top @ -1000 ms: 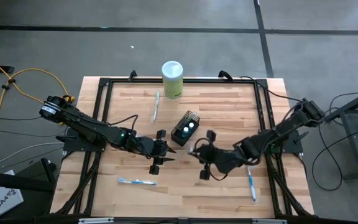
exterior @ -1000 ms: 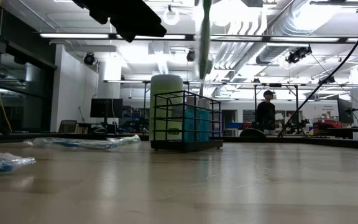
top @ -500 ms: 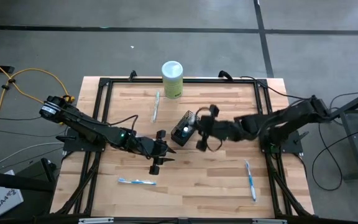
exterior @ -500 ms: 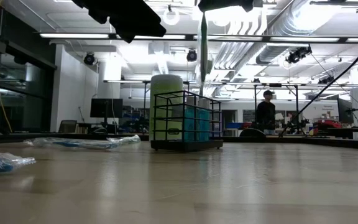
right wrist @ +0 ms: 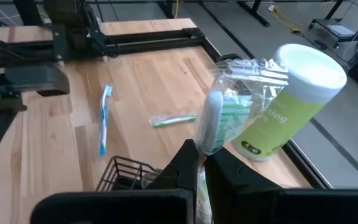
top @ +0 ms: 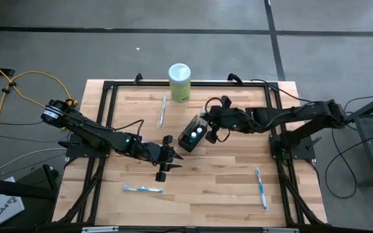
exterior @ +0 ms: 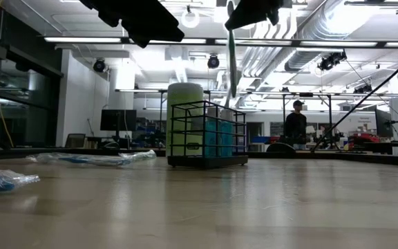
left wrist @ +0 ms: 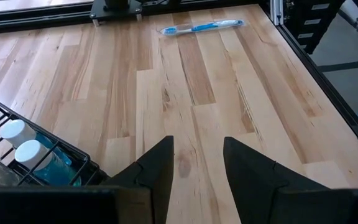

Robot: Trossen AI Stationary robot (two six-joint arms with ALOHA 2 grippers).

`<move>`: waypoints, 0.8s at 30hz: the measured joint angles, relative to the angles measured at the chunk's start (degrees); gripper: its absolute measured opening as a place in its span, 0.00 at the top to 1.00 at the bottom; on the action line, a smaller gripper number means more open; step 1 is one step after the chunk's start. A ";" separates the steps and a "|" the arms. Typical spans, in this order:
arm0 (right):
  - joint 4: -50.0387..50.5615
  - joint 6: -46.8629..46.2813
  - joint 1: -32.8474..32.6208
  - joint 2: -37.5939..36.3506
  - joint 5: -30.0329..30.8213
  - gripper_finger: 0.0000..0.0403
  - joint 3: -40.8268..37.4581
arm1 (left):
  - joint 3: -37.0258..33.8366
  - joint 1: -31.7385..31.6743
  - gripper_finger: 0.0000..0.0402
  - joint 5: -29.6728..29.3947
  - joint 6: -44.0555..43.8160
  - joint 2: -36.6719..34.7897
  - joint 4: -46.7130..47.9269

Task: Pick & Place toothbrushing station
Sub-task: Put the bottom right green toothbrush into the right section of the black wire organizer

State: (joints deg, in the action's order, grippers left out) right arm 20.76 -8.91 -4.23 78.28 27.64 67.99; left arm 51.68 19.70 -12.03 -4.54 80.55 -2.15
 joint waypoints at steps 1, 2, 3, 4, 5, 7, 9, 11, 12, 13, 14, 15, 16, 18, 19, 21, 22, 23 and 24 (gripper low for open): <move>-0.07 0.14 0.52 0.03 -0.65 0.99 0.00 | 0.00 0.00 0.67 0.00 0.00 0.00 0.00; -0.13 0.14 1.09 0.03 -1.46 0.99 0.00 | 0.00 0.00 0.67 0.00 0.00 0.00 0.00; -0.23 0.16 1.60 0.03 -2.10 0.99 0.00 | 0.00 0.00 0.67 0.00 0.00 0.00 0.00; -0.36 0.16 2.11 0.03 -2.60 0.99 0.00 | 0.00 0.00 0.67 0.00 0.02 0.00 0.00; -0.42 0.18 2.53 0.03 -2.69 0.99 0.00 | 0.00 0.00 0.67 0.00 0.02 0.00 0.00; -0.44 0.39 3.32 0.03 -3.59 0.99 -0.02 | 0.00 0.00 0.67 0.00 0.04 0.00 0.00; -2.16 0.57 4.16 0.03 -5.67 0.99 -0.78 | 0.00 0.00 0.67 0.00 0.04 0.00 0.02; -5.31 0.62 4.78 0.03 -7.57 0.99 -2.60 | 0.00 0.00 0.67 0.01 0.04 0.00 0.01; -7.00 0.62 5.09 0.03 -8.28 0.99 -3.69 | 0.00 0.00 0.67 0.01 0.06 0.00 0.01; -8.04 0.64 5.31 0.05 -8.68 0.99 -4.62 | 0.00 0.00 0.67 0.00 0.07 0.00 0.02; -8.79 0.64 5.54 0.05 -8.97 0.99 -5.50 | 0.00 0.00 0.67 0.02 0.11 0.00 0.02; -9.49 0.62 5.82 0.05 -9.46 0.99 -6.16 | 0.00 0.00 0.67 0.02 0.13 0.00 0.02; -10.31 0.62 5.99 0.05 -9.73 0.99 -6.82 | 0.00 0.00 0.67 0.02 0.13 0.00 0.02; -11.56 0.77 6.27 0.05 -9.71 0.99 -8.05 | 0.00 0.00 0.67 0.02 0.13 0.00 0.02; -12.07 1.11 6.30 0.05 -9.79 0.99 -8.50 | 0.00 0.00 0.67 0.02 0.13 0.00 0.02; -13.17 1.67 6.31 0.05 -9.79 0.99 -8.99 | 0.00 0.00 0.67 0.04 0.13 0.00 0.02; -13.59 1.83 6.30 0.05 -9.77 0.99 -9.01 | 0.00 0.00 0.67 0.04 0.13 0.00 0.02; -14.25 2.30 6.28 0.05 -9.81 0.99 -9.01 | 0.00 0.00 0.67 0.04 0.12 0.00 0.02; -15.02 2.76 6.27 0.05 -9.84 0.99 -8.99 | 0.00 0.00 0.67 0.04 0.11 0.00 0.01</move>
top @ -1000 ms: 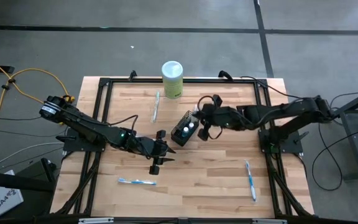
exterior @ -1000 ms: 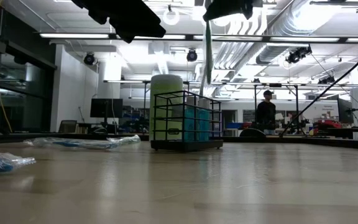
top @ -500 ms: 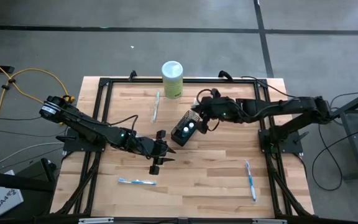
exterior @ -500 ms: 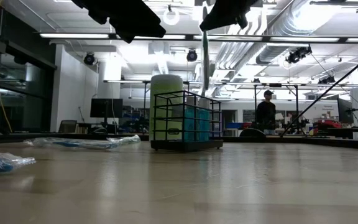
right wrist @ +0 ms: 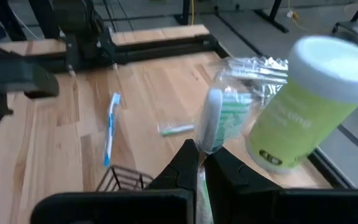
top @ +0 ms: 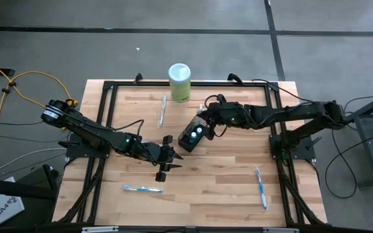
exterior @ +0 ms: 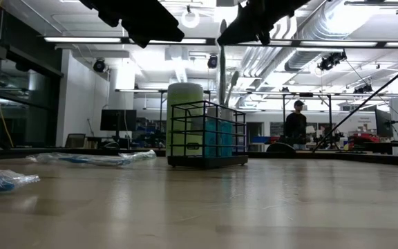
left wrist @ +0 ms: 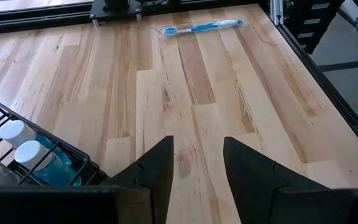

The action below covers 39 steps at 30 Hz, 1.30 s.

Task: Pick & Place toothbrushing station
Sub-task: Put the bottom right green toothbrush into the right section of the black wire organizer

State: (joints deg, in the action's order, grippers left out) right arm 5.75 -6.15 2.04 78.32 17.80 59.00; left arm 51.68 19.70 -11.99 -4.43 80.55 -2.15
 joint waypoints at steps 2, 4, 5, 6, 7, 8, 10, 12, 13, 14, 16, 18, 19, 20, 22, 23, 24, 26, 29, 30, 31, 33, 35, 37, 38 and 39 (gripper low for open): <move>-1.36 0.27 0.00 0.00 -0.20 0.99 0.01 | 0.00 0.00 0.67 0.00 0.00 0.00 0.00; -2.25 0.42 0.02 0.00 -0.76 0.99 0.01 | 0.00 0.00 0.67 0.00 0.00 0.00 0.01; -2.46 0.44 0.02 0.00 -0.92 0.99 0.01 | 0.00 0.00 0.67 0.00 0.00 0.01 0.01; -2.46 0.44 0.02 0.00 -1.00 0.99 0.01 | 0.00 0.00 0.67 0.00 -0.01 0.01 0.01; -2.34 0.44 0.02 0.00 -1.00 0.99 0.01 | 0.00 0.00 0.67 -0.02 0.00 0.00 -0.01; -2.17 0.44 0.13 0.00 -1.06 0.99 0.01 | 0.00 0.00 0.67 0.00 -0.02 0.00 0.01; -1.96 0.44 0.51 0.00 -1.45 0.99 0.01 | 0.00 0.00 0.67 -0.02 -0.02 0.01 -0.01; -1.28 0.37 1.08 0.00 -1.46 0.99 0.03 | 0.00 0.00 0.67 -0.02 -0.04 0.02 -0.01; -0.82 0.16 1.41 0.00 -1.48 0.99 0.03 | 0.00 0.00 0.67 -0.01 -0.04 0.01 -0.01; -0.26 0.10 1.71 0.00 -1.50 0.99 0.03 | 0.00 0.00 0.67 -0.01 -0.04 0.02 0.00; 0.47 0.02 2.19 0.00 -1.52 0.99 0.03 | 0.00 0.00 0.67 0.00 -0.07 0.02 -0.01; 0.43 0.00 2.56 0.00 -1.60 0.99 0.03 | 0.00 0.00 0.67 -0.02 -0.07 0.02 0.01; 0.43 0.00 2.64 0.00 -1.82 0.99 0.03 | 0.00 0.00 0.67 -0.02 -0.07 0.02 0.01; 0.43 0.00 2.64 0.00 -2.10 0.99 0.03 | 0.00 0.00 0.67 -0.02 -0.05 0.02 0.00; 0.10 -0.01 2.64 0.69 -2.38 0.99 0.05 | 0.00 -0.01 0.67 -0.02 -0.06 0.01 0.00; -0.07 -0.03 2.64 1.05 -2.78 0.99 0.08 | 0.00 -0.01 0.67 -0.01 -0.05 0.02 -0.01; -0.01 -0.15 2.67 1.45 -3.12 0.99 0.09 | 0.00 -0.02 0.67 -0.02 -0.05 0.02 0.00; -0.27 -0.22 2.89 2.97 -3.37 0.99 0.09 | 0.00 0.00 0.67 -0.02 -0.07 0.02 -0.01; -0.87 -0.24 2.91 5.41 -3.84 0.99 0.07 | 0.00 0.03 0.67 -0.02 -0.06 0.02 0.01; -1.33 -0.22 2.91 6.20 -3.84 0.99 0.07 | 0.00 0.06 0.67 -0.02 -0.05 0.02 0.01; -1.82 -0.18 2.91 6.73 -3.84 0.99 0.07 | 0.00 0.07 0.67 0.00 -0.05 0.02 0.03; -2.25 -0.19 2.99 7.39 -3.24 0.99 0.07 | 0.00 0.07 0.67 -0.01 -0.05 0.02 0.12; -2.30 -0.23 3.16 7.99 -3.17 0.99 0.07 | 0.00 0.09 0.67 -0.01 -0.05 0.02 0.24; -2.15 -1.21 3.28 8.61 -3.18 0.99 0.07 | 0.00 0.09 0.67 -0.02 -0.07 0.02 0.24; -2.10 -1.41 3.28 9.12 -3.02 0.99 0.07 | 0.00 0.09 0.67 -0.02 -0.07 0.02 0.33; -2.28 -1.60 3.28 9.60 -2.81 0.99 0.07 | 0.00 0.09 0.67 -0.02 -0.07 0.02 0.38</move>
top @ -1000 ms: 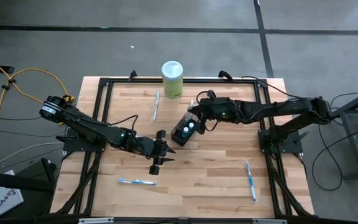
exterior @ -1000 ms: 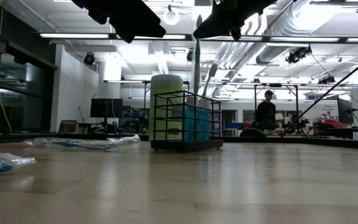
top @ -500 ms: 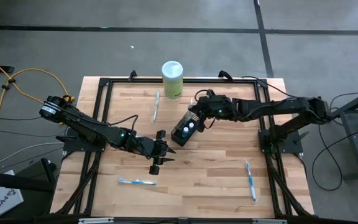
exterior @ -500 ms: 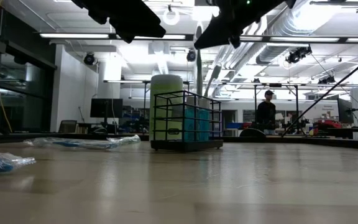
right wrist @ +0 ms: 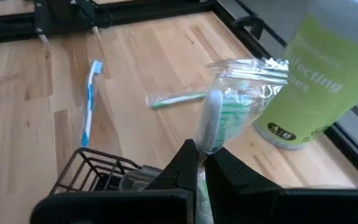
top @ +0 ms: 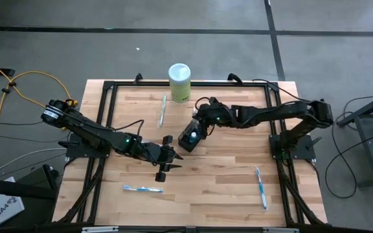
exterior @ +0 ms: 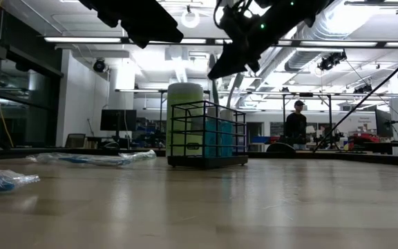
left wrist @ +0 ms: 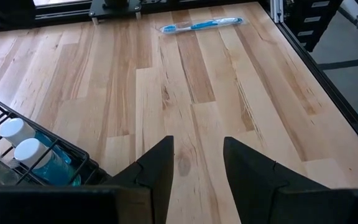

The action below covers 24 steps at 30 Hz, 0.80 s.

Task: Pick & Place toothbrushing station
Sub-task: Put the bottom right green toothbrush into the right section of the black wire organizer

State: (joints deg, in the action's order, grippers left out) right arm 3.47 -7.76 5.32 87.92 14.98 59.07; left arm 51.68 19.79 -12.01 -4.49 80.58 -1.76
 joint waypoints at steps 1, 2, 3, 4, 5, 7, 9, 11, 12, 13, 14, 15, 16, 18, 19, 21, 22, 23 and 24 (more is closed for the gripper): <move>0.06 -0.57 0.01 0.43 0.05 0.99 0.00 | 0.00 0.00 0.67 0.00 0.00 0.00 -0.02; 0.29 -1.25 0.07 0.89 0.08 0.99 0.00 | 0.00 0.00 0.67 0.00 0.00 0.00 0.02; 0.21 -1.62 0.09 1.44 0.10 0.99 0.00 | 0.00 0.00 0.67 0.01 0.00 0.00 0.01; 0.04 -2.02 0.06 2.03 0.27 0.99 0.00 | 0.00 0.00 0.67 0.00 0.00 0.00 0.02; 0.07 -2.59 0.04 2.59 0.77 0.99 0.00 | 0.00 0.00 0.67 0.00 -0.02 0.00 0.08; 0.58 -3.12 0.04 3.63 2.00 0.99 0.00 | 0.00 0.00 0.67 0.00 -0.02 0.00 0.11; 0.18 -3.23 0.07 4.23 2.53 0.97 0.00 | 0.00 0.00 0.67 0.00 -0.02 0.00 0.16; 0.26 -3.60 0.06 4.24 2.64 0.94 0.01 | 0.00 0.00 0.67 0.00 -0.02 0.00 0.13; 0.20 -3.57 0.04 4.24 2.58 0.92 0.00 | 0.00 0.00 0.67 0.00 -0.02 0.00 0.15; 0.25 -3.55 0.04 4.26 2.44 0.90 0.00 | 0.00 0.00 0.67 0.00 -0.02 0.00 0.13; 0.30 -3.56 0.04 4.26 2.37 0.88 0.00 | 0.00 0.00 0.67 0.00 -0.02 0.00 0.13; 0.24 -3.62 0.04 4.26 2.10 0.86 0.00 | 0.00 0.00 0.67 0.00 -0.02 0.00 0.11; 0.22 -4.02 0.04 4.26 2.07 0.85 0.00 | 0.00 0.00 0.67 0.00 -0.02 0.00 0.11; 0.30 -4.32 0.04 4.26 2.02 0.82 0.00 | 0.00 0.00 0.67 0.00 -0.02 0.00 0.08; 0.27 -4.30 0.04 4.26 1.91 0.80 0.00 | 0.00 0.00 0.67 0.00 -0.02 0.00 0.07; 0.24 -4.16 0.04 4.25 1.37 0.77 0.00 | 0.00 0.00 0.67 0.00 -0.02 0.00 0.06; 0.28 -4.14 0.04 4.26 1.35 0.76 0.00 | 0.00 0.00 0.67 0.00 -0.04 0.00 0.07; 0.26 -4.12 0.02 4.26 1.27 0.75 0.00 | 0.00 0.00 0.67 0.00 -0.09 0.00 0.07; 0.27 -4.10 -0.06 4.13 1.08 0.74 0.00 | 0.00 0.00 0.67 0.00 -0.15 0.00 0.07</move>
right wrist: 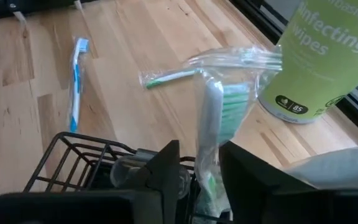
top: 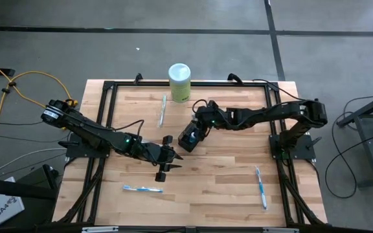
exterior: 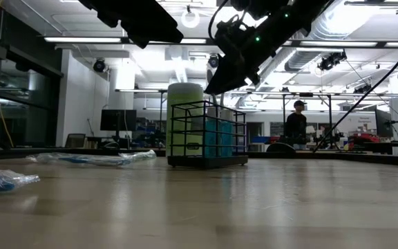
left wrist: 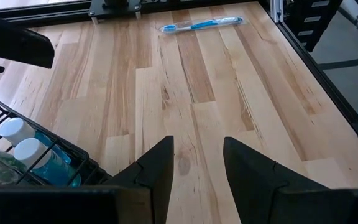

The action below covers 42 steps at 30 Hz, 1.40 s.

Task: Pick & Place toothbrushing station
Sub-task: Put the bottom right green toothbrush into the right section of the black wire organizer, then put the green toothbrush into the section of the right black wire organizer

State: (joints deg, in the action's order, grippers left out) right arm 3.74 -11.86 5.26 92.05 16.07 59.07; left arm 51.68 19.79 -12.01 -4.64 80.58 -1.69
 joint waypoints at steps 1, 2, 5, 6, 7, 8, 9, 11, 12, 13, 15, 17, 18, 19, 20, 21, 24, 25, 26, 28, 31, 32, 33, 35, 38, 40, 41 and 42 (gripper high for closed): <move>0.35 0.02 0.02 -0.36 -0.29 0.73 0.00 | 0.00 0.00 0.67 0.01 0.00 0.00 -0.02; 0.53 0.06 0.01 -0.82 -0.49 0.72 0.00 | 0.00 0.00 0.67 0.01 -0.05 0.00 -0.02; 0.28 0.04 -0.01 -1.81 -1.05 0.70 0.02 | 0.00 0.00 0.67 0.00 -0.09 0.00 -0.03; 0.87 -0.10 -0.01 -2.21 -1.07 0.70 0.01 | 0.00 0.02 0.67 0.02 -0.09 0.00 -0.04; 1.31 -0.17 -0.01 -2.52 -1.10 0.70 0.00 | 0.00 0.02 0.67 0.02 -0.09 0.00 -0.02; 0.97 -0.18 -0.04 -2.71 -1.11 0.70 0.00 | 0.00 0.01 0.67 0.01 -0.09 0.00 -0.03; 0.69 -0.23 -0.23 -2.83 -1.19 0.70 0.02 | 0.00 0.01 0.67 0.02 -0.09 0.00 -0.02; 2.28 -0.28 -0.47 -3.54 -1.13 0.71 0.00 | 0.00 0.04 0.67 0.02 -0.09 0.00 -0.02; 2.65 -0.21 -0.63 -3.72 -0.91 0.71 -0.02 | 0.00 0.04 0.67 0.02 -0.09 0.00 -0.01; 2.41 -0.18 -0.88 -3.81 -0.80 0.72 0.01 | 0.00 0.04 0.67 0.02 -0.09 0.00 -0.02; 2.96 -0.23 -1.29 -4.01 -0.76 0.72 0.02 | 0.00 0.07 0.67 0.11 -0.09 0.00 0.01; 4.06 -0.28 -1.60 -4.80 -0.72 0.73 -0.04 | 0.00 0.21 0.67 0.09 -0.09 0.00 0.02; 3.55 -0.31 -1.91 -5.05 -0.60 0.73 0.00 | 0.00 0.22 0.67 0.09 -0.09 0.00 0.03; 3.24 -0.33 -2.26 -5.27 -0.56 0.73 0.07 | 0.00 0.23 0.67 0.11 -0.09 0.00 0.02; 3.78 -0.35 -2.49 -5.75 -0.56 0.73 0.06 | 0.00 0.29 0.67 0.09 -0.09 0.00 0.04; 4.66 -0.37 -2.72 -6.18 -0.56 0.72 0.00 | 0.00 0.41 0.67 0.09 -0.09 0.00 0.04; 4.76 -0.76 -4.18 -7.01 -0.53 0.72 0.00 | 0.00 0.59 0.67 0.07 -0.09 0.00 0.35; 5.58 -1.13 -4.67 -7.59 -0.66 0.73 0.00 | 0.00 0.61 0.67 0.07 -0.09 0.00 0.39; 6.01 -1.54 -5.25 -8.09 -0.91 0.73 0.00 | 0.00 0.61 0.67 0.07 -0.09 0.00 0.39; 5.98 -2.42 -6.92 -8.84 -1.46 0.73 0.02 | 0.00 0.61 0.67 0.04 -0.15 0.00 0.97; 6.50 -3.55 -9.49 -9.84 -1.54 0.72 0.00 | 0.00 0.29 0.67 -3.45 -0.96 0.00 3.25; 6.27 -3.60 -10.67 -9.94 -1.49 0.72 0.02 | 0.00 -0.08 0.67 -5.88 -1.73 0.00 4.53; 6.49 -3.80 -11.82 -10.20 -1.36 0.72 0.02 | 0.00 -0.69 0.67 -8.00 -2.61 -0.11 6.13; 7.10 -5.28 -14.03 -11.03 -1.56 0.72 -0.02 | 0.00 -2.73 0.67 -10.32 -4.83 -0.55 9.25; 6.70 -6.97 -16.95 -11.32 -1.43 0.73 0.09 | 0.00 -6.81 0.67 -10.44 -8.99 -1.97 13.22; 6.97 -7.73 -18.95 -11.44 -0.83 0.73 -0.01 | 0.04 -10.05 0.67 -10.39 -12.17 -2.74 15.91; 7.11 -7.95 -19.77 -11.64 -0.67 0.73 -0.04 | 0.04 -11.93 0.67 -10.29 -14.14 -3.07 17.90; 6.61 -8.07 -20.47 -11.85 -0.49 0.73 -0.02 | 0.04 -13.88 0.67 -10.32 -16.41 -3.32 19.76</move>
State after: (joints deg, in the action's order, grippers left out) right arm 10.35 -19.92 -15.20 80.19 15.57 59.05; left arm 51.72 5.91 -22.33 -21.05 77.25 18.07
